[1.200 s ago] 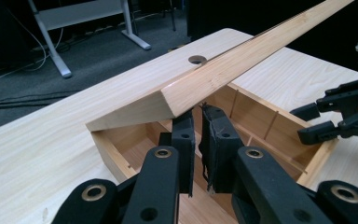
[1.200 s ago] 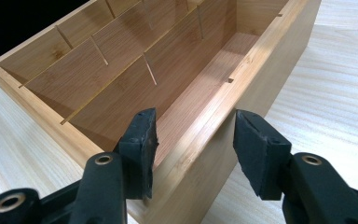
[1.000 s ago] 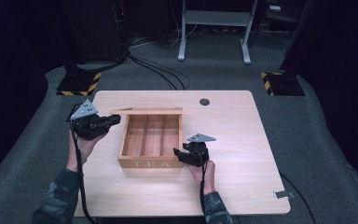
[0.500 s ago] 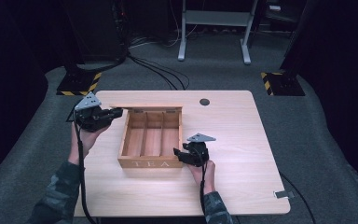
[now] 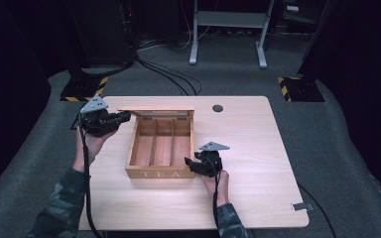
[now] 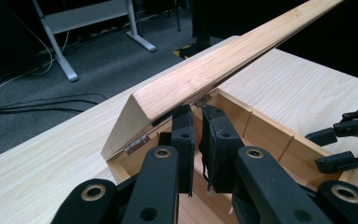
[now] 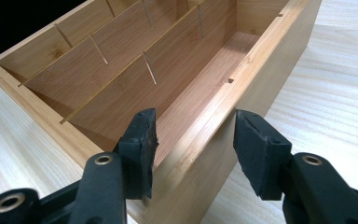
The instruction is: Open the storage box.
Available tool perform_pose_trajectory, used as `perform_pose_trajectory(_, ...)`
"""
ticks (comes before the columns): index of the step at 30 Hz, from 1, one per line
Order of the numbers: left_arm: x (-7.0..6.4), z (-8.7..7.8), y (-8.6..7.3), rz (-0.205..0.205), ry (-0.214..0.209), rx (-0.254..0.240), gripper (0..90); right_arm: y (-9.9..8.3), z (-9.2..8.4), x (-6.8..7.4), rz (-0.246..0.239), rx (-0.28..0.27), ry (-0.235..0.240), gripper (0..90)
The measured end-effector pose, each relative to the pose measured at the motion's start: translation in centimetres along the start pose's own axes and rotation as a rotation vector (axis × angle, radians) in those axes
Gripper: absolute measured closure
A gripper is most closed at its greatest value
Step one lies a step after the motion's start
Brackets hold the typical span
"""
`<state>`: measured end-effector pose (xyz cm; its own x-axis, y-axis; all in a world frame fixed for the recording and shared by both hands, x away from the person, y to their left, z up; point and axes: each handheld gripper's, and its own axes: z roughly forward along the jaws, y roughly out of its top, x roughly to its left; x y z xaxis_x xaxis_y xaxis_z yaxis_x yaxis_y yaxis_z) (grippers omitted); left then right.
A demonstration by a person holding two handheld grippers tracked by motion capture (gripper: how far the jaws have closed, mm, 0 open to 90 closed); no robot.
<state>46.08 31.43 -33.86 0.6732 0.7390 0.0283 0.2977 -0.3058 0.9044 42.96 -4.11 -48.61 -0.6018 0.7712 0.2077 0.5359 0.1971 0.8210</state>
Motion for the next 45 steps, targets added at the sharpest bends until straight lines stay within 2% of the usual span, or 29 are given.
perform_pose_trajectory(45, 0.27, 0.19, 0.45, -0.002, 0.006, -0.003, 82.8, 0.03, -0.01, 0.02, 0.001, 0.004, 0.0, 48.9)
